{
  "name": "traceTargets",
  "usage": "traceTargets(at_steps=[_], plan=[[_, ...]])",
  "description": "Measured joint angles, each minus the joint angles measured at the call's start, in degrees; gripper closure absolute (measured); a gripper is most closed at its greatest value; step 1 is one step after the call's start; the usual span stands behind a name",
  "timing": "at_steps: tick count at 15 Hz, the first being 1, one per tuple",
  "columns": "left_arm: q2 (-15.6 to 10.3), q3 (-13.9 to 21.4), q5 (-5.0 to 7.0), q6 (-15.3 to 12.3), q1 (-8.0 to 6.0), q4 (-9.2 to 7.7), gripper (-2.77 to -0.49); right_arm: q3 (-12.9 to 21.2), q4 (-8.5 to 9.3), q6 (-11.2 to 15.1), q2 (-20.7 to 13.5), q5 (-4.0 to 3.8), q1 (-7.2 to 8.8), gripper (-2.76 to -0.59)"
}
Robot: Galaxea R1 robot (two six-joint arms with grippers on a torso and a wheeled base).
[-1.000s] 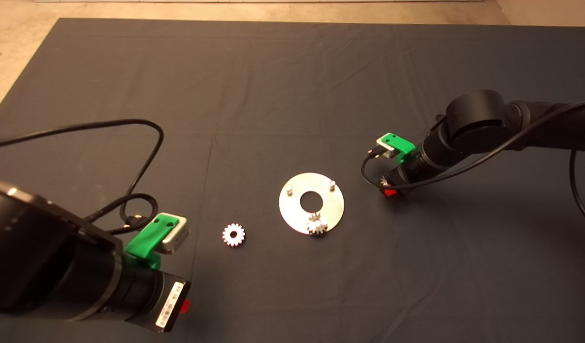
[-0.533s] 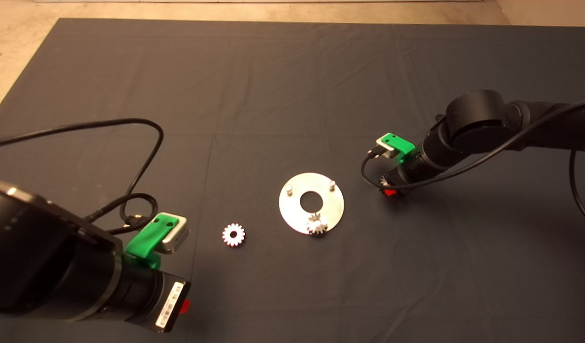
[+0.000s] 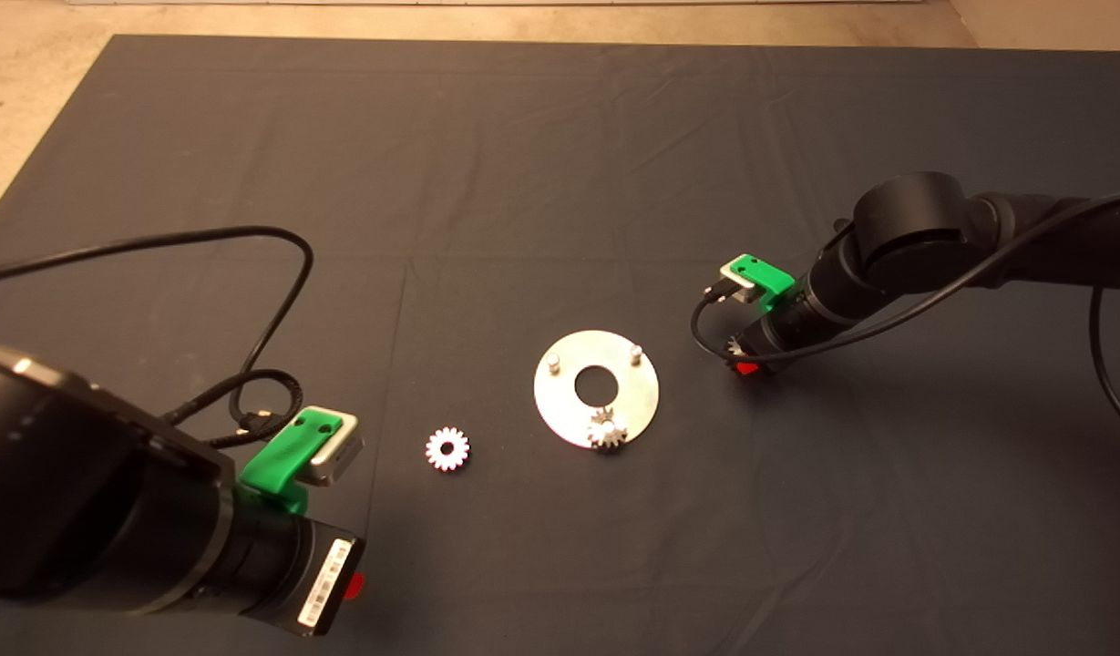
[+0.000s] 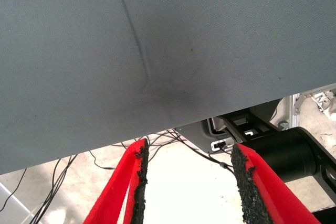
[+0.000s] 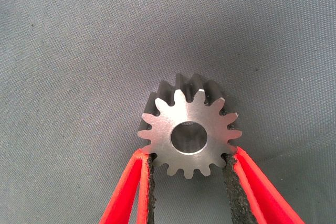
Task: Install three planetary gears onto the carrier pins
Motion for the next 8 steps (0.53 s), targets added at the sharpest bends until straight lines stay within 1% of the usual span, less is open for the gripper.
traceTargets(at_steps=[8], plan=[[0.00,0.00,0.00,0.00,-0.01,0.00,-1.05,0.00,0.00,0.00,0.00,0.00,0.00,-0.71]])
